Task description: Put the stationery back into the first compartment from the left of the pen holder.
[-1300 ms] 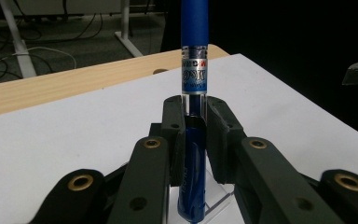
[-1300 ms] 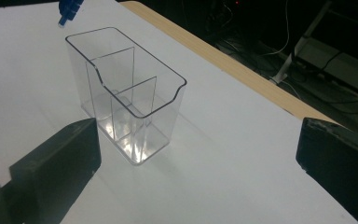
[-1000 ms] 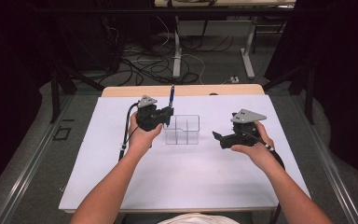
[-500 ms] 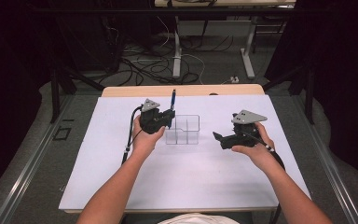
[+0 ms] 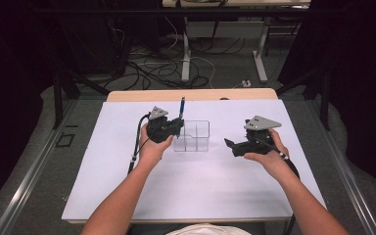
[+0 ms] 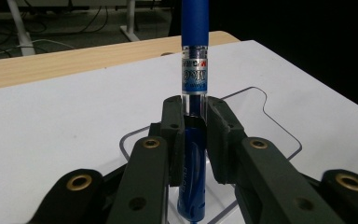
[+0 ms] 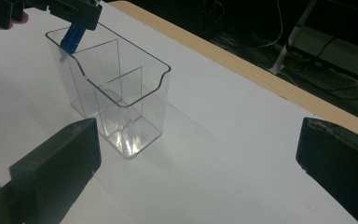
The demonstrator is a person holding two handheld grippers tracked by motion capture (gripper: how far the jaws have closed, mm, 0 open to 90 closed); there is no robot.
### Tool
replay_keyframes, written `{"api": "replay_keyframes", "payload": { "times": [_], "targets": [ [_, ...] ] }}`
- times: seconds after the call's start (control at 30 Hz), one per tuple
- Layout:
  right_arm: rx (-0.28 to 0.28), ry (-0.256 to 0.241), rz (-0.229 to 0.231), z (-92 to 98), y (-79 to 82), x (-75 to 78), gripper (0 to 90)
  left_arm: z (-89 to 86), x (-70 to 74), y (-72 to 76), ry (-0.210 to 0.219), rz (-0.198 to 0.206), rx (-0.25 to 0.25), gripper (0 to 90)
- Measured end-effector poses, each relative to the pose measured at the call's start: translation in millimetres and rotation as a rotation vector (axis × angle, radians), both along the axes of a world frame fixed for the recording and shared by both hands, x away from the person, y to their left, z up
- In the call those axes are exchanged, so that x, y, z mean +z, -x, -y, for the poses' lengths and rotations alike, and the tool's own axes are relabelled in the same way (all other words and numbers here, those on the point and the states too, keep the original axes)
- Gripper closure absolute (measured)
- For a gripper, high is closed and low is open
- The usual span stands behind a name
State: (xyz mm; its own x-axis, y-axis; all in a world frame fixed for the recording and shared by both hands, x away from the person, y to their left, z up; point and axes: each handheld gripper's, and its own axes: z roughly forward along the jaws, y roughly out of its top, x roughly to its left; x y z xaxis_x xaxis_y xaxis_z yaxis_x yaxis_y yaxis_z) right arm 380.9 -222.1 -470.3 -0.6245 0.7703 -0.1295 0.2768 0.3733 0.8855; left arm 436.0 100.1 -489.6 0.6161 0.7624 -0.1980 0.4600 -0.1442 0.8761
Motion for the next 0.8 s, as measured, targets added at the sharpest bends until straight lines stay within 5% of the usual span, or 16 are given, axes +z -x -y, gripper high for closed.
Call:
{"api": "replay_keyframes", "payload": {
  "times": [0.47, 0.63, 0.8],
  "targets": [
    [-0.008, -0.006, -0.004, 2.4, -0.3, -0.5, 0.0, -19.6, 19.6, 9.4, 0.021, 0.034, 0.023, 45.5],
    [-0.008, -0.006, -0.007, 3.4, -0.2, -0.2, 0.0, -24.9, 27.6, 14.9, -0.019, 0.036, 0.032, 29.4],
    [-0.024, -0.017, -0.005, 4.9, -0.3, -0.4, 0.0, -33.7, 37.6, 25.5, -0.026, 0.07, 0.042, 24.6]
  ]
}}
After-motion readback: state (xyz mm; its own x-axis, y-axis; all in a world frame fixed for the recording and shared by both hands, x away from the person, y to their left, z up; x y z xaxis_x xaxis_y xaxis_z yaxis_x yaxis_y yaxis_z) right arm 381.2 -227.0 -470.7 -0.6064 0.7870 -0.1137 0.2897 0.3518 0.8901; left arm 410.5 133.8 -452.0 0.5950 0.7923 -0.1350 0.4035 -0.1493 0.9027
